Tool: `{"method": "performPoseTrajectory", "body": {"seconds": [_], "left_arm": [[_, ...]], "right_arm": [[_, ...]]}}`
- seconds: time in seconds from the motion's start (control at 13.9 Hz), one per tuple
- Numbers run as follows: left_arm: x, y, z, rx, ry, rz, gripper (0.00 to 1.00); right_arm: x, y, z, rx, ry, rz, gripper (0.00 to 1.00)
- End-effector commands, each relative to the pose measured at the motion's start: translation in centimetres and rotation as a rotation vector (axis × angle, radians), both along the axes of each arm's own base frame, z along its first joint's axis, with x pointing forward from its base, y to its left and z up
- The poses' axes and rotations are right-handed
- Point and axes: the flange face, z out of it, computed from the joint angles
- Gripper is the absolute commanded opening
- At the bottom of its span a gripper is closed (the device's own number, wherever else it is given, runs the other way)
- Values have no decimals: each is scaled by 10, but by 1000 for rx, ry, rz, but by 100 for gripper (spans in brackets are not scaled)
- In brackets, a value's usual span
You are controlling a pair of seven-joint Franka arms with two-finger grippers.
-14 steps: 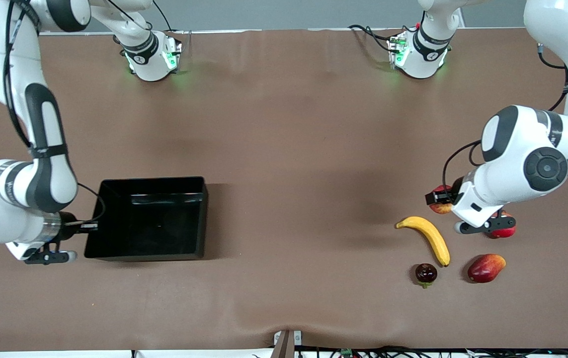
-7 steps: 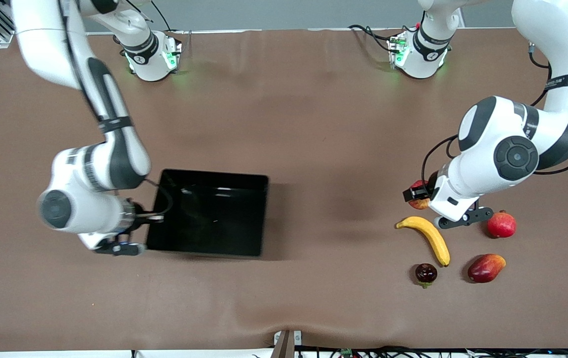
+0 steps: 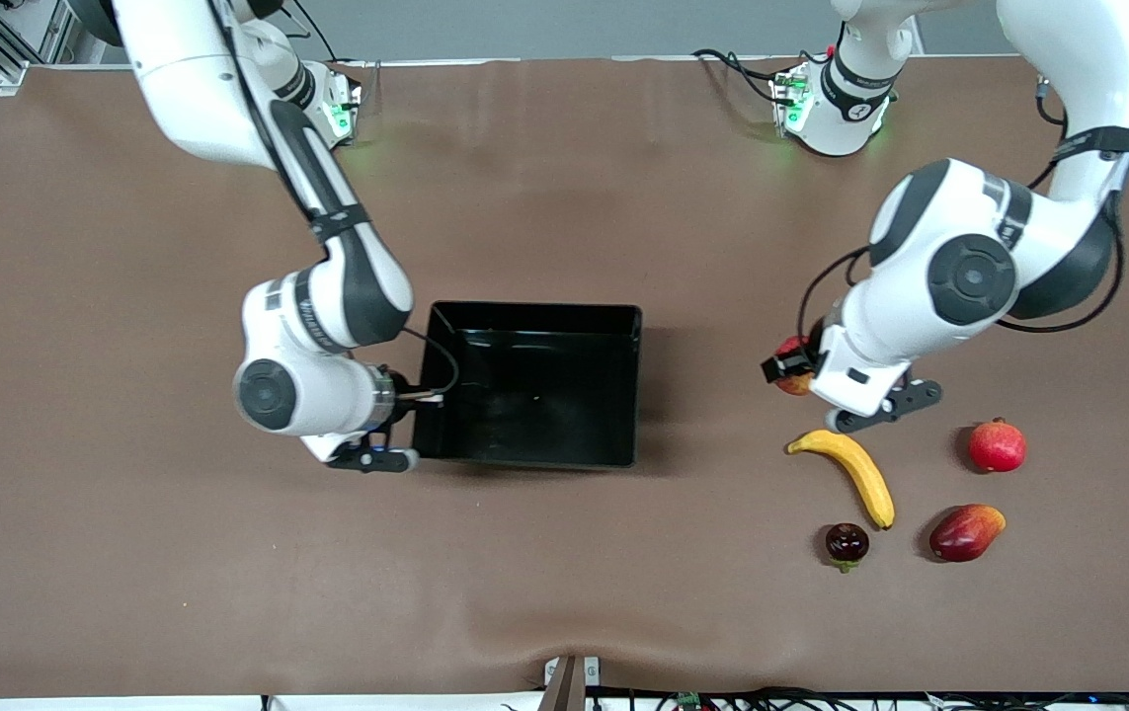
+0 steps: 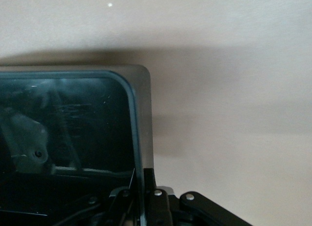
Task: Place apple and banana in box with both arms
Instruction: 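Slide the box toward the fruit with the right gripper while the left carries the apple, then lower the apple into the box with the left gripper while the right releases it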
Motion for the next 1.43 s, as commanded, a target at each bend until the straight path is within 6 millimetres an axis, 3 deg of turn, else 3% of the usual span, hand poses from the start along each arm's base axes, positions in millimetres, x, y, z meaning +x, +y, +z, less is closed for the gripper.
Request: {"method": "performPoseTrajectory", "body": {"seconds": [0.0,0.29,0.43,0.79,1.15,1.22,1.36], "left_arm": [[-13,-32,-8,2,33,32,0],[-28,-73,-31,8,65,87,0],[-34,-93,-40,-2,67,114,0],[-32,-106,-77,-28,99,157,0],[-24,-111,-124,-71,118,186,0],[-22,-111,-130,-71,115,185,0],[-24,-113,-139,-71,112,179,0]], "right_arm": [[-12,42,1,16,-39,-32,0],[-29,89,-7,4,-56,-60,0],[-33,101,-10,4,-60,-47,0],[-45,134,-25,3,-98,-72,0],[-47,133,-39,-16,-95,-48,0],[-47,134,-40,-15,-100,-48,7],[-45,136,-38,-7,-141,-55,37]]}}
